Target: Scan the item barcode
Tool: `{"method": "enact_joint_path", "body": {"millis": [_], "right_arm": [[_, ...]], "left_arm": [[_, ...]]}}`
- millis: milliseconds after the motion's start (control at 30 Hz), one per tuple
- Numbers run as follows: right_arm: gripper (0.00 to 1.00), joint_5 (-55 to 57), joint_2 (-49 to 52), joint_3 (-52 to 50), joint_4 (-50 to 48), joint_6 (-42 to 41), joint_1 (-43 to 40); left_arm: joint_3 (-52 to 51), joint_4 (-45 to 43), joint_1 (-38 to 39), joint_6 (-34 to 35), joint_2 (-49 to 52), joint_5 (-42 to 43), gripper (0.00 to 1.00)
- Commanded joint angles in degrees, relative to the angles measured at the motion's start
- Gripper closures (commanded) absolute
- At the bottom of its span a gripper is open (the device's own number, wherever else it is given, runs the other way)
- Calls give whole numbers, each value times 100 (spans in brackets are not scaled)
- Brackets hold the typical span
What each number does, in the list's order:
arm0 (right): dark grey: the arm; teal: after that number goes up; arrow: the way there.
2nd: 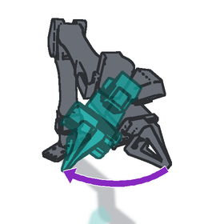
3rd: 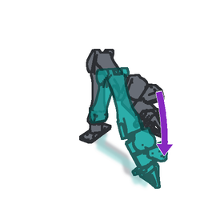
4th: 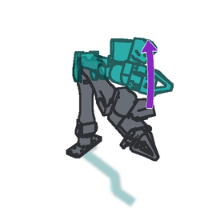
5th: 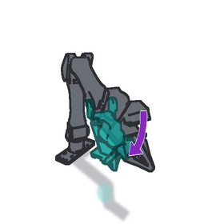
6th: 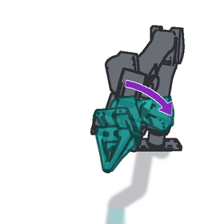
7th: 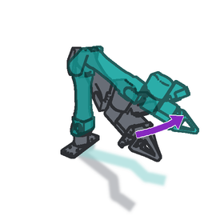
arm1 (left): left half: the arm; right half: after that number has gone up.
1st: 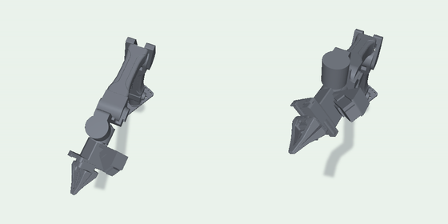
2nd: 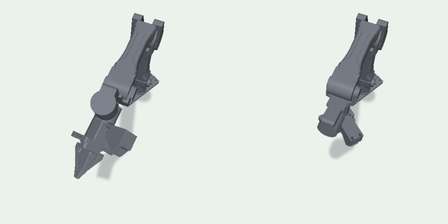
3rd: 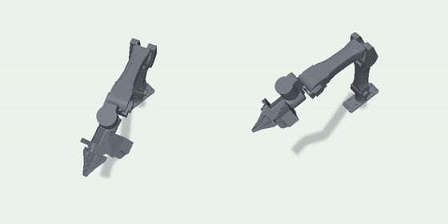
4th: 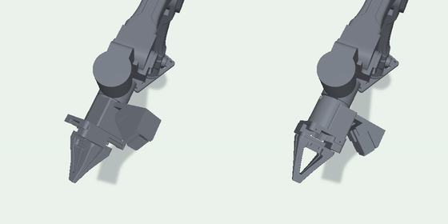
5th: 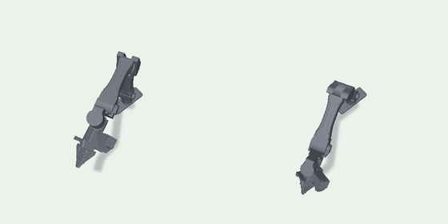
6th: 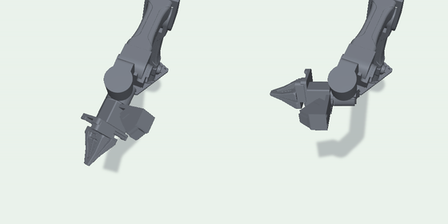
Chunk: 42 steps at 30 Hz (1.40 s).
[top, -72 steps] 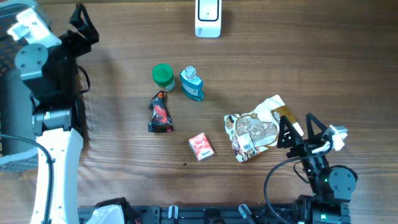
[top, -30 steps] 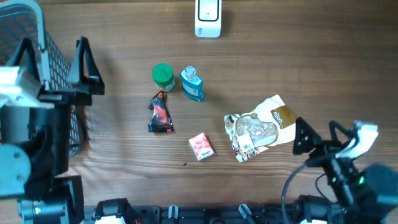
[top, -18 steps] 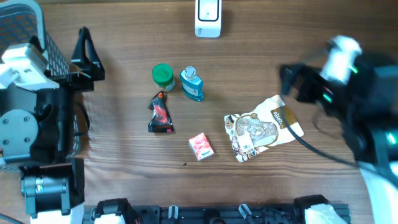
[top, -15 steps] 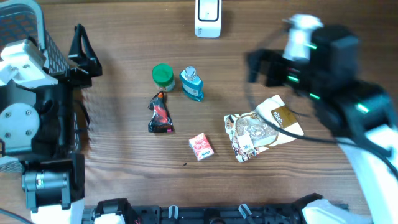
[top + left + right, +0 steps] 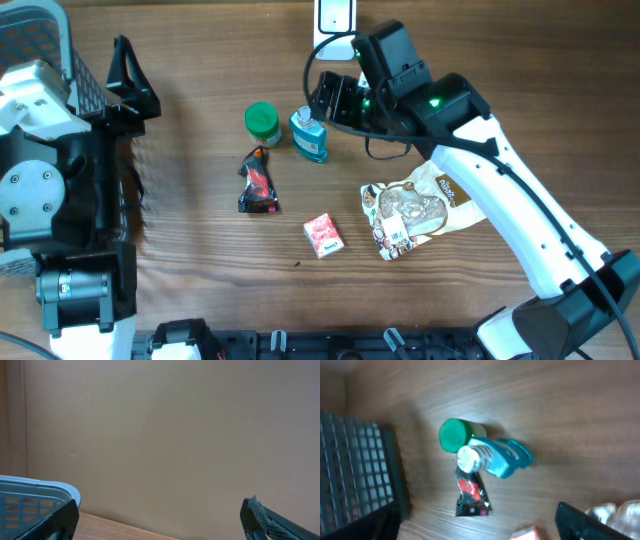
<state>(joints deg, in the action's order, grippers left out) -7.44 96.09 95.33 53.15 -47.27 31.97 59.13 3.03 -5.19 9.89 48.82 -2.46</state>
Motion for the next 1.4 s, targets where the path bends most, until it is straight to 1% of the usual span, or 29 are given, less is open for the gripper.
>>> {"method": "enact_joint_path", "body": {"millis": [0, 67, 100, 200, 267, 400, 500, 533, 567, 700, 733, 833, 900, 1000, 1067, 1200, 1367], "right_arm": [[1, 160, 61, 361, 155, -1537, -76], [1, 188, 254, 699, 260, -1606, -74], [1, 260, 415, 957, 466, -1744, -74], [1, 411, 1001, 1840, 1217, -1875, -74], [1, 424, 1635, 2820, 1816, -1884, -74], [0, 505, 2009, 3526, 2398, -2240, -74], [1, 485, 2022, 3539, 2450, -2358, -72], [1, 459, 2022, 3539, 2601, -2345, -74], [0, 385, 2022, 3539, 2664, -2105, -72], [0, 4, 2017, 3539, 2656, -39, -7], [0, 11, 2017, 3539, 2636, 90, 2], [0, -140, 2017, 3539, 2382, -28, 2], [1, -271, 2020, 3539, 2468, -741, 2], [1, -127, 2070, 3539, 2559, -1512, 2], [1, -146, 2118, 3539, 2656, -1794, 2], [1, -243, 2297, 3539, 2653, -1937, 13], [1, -319, 2490, 3556, 2490, -1801, 101]], "left_arm": [[33, -39, 15, -74, 55, -461, 0], [33, -39, 15, -72, 111, -811, 0], [33, -42, 15, -72, 151, -879, 0], [33, -63, 15, -72, 297, -876, 0], [33, -92, 15, -72, 472, -876, 0], [33, -107, 15, -72, 688, -876, 0], [33, -107, 15, -72, 787, -879, 0], [33, -107, 15, -70, 811, -876, 0], [33, -107, 15, -72, 822, -876, 0], [33, -127, 15, -72, 831, -879, 0], [33, -129, 15, -72, 831, -879, 0], [33, -129, 15, -70, 831, -876, 0], [33, -129, 15, -70, 831, -879, 0], [33, -131, 15, -70, 831, -876, 0], [33, -131, 15, -70, 831, -876, 0], [33, -151, 15, -70, 837, -876, 0], [33, -173, 15, -70, 979, -876, 0]]}}
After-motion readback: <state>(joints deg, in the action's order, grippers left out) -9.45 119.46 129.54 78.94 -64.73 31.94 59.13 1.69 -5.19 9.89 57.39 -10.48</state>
